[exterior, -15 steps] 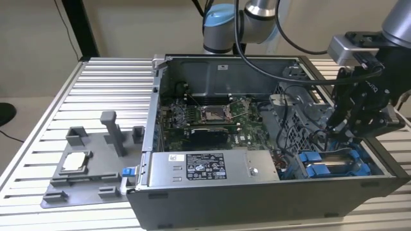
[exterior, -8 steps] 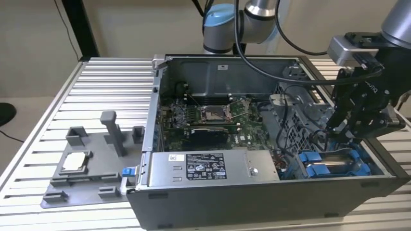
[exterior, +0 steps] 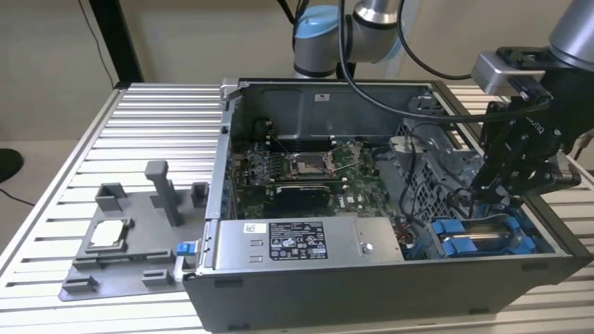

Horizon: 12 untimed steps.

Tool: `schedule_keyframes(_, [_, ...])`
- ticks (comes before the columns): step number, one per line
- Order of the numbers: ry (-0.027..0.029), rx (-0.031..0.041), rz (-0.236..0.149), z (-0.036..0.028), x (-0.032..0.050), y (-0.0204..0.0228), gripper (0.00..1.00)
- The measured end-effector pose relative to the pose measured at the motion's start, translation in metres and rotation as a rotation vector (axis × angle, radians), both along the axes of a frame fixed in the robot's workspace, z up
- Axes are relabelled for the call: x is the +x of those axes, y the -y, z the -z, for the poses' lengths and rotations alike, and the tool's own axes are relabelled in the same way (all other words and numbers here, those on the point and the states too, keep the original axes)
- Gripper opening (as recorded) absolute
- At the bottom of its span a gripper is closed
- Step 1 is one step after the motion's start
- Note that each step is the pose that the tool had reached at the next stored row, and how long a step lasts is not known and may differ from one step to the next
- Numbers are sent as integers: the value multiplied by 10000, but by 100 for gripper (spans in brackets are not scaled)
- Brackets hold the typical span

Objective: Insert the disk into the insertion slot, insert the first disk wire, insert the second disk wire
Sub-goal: 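Insert the disk into the insertion slot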

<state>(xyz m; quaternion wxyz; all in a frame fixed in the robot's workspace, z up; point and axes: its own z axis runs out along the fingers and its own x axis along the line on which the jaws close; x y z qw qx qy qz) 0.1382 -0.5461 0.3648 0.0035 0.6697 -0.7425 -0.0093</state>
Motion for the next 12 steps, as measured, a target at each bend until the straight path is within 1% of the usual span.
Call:
schedule_keyframes(9, [-2, 1, 0, -13, 1, -1, 100])
schedule_keyframes(12, [19, -4, -1, -14, 2, -5, 100])
